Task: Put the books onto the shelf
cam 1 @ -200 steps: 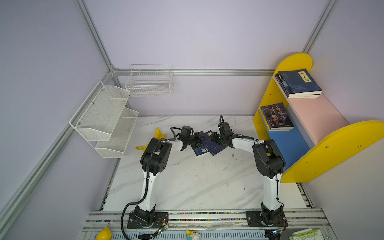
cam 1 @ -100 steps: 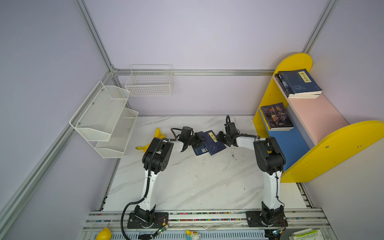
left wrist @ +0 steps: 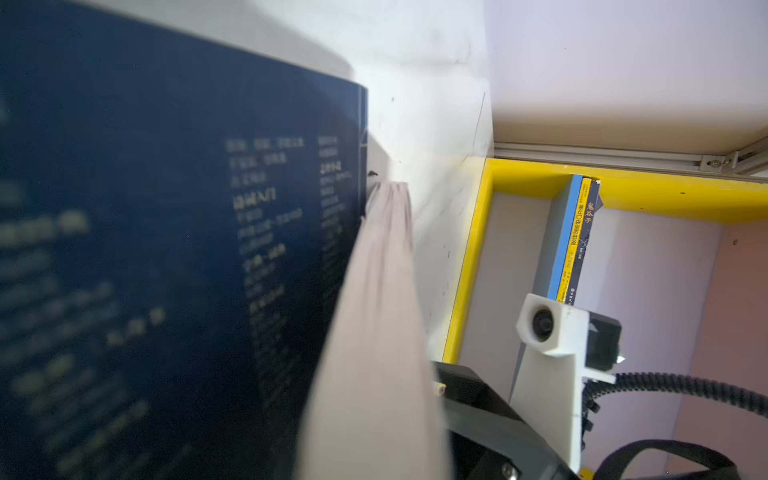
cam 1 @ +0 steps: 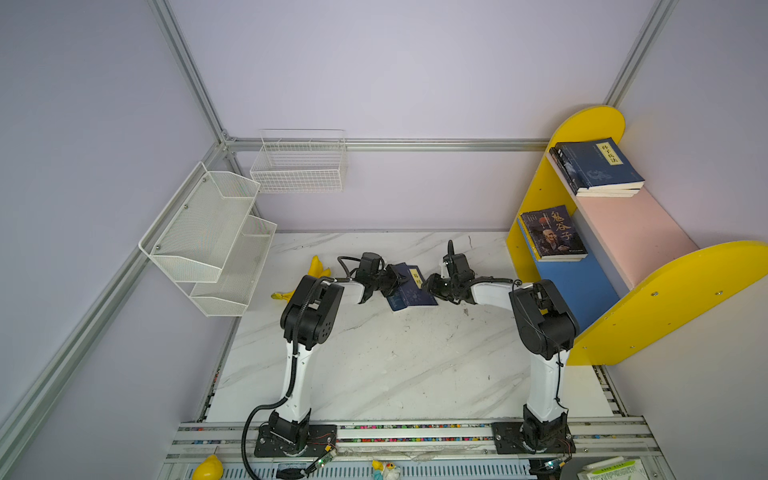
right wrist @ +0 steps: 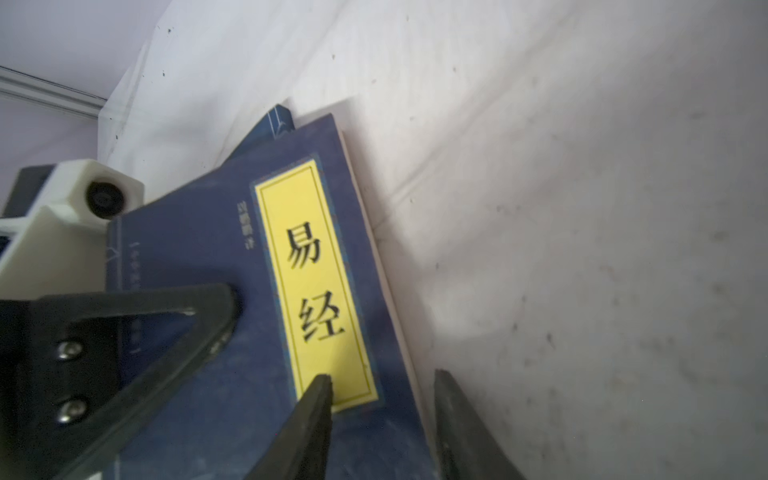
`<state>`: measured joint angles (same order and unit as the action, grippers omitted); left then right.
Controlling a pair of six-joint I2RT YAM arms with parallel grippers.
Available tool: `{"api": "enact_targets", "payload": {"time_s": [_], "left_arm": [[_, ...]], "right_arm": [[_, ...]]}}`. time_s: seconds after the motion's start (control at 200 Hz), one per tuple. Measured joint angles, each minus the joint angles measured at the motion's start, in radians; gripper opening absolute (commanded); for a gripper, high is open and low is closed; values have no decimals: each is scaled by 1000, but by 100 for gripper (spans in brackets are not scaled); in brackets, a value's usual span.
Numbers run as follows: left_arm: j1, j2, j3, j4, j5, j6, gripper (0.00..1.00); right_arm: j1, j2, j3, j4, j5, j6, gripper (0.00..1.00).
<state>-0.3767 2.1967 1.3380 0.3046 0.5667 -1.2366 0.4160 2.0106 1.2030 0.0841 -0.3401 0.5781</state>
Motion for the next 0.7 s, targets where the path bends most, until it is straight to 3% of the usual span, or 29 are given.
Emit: {"api": "enact_targets", "payload": {"time_s": [0.175,0.23,0.455,0.7], "left_arm": [[15,-114,-5,-47,-5,18,0],[21,-158,-3,-60,-6,26,0],[36,-252,79,-88,-13,25,0],[36,-252,146,-33,-25,-49,0]], "right_arm": [[-1,-148,-65,-13,5,47,91],[-6,-225,-103,5,11,82,97],[-34,-477,-257,240,-27,294,97],[-34,-472,-443,696,-95,592,94]]}}
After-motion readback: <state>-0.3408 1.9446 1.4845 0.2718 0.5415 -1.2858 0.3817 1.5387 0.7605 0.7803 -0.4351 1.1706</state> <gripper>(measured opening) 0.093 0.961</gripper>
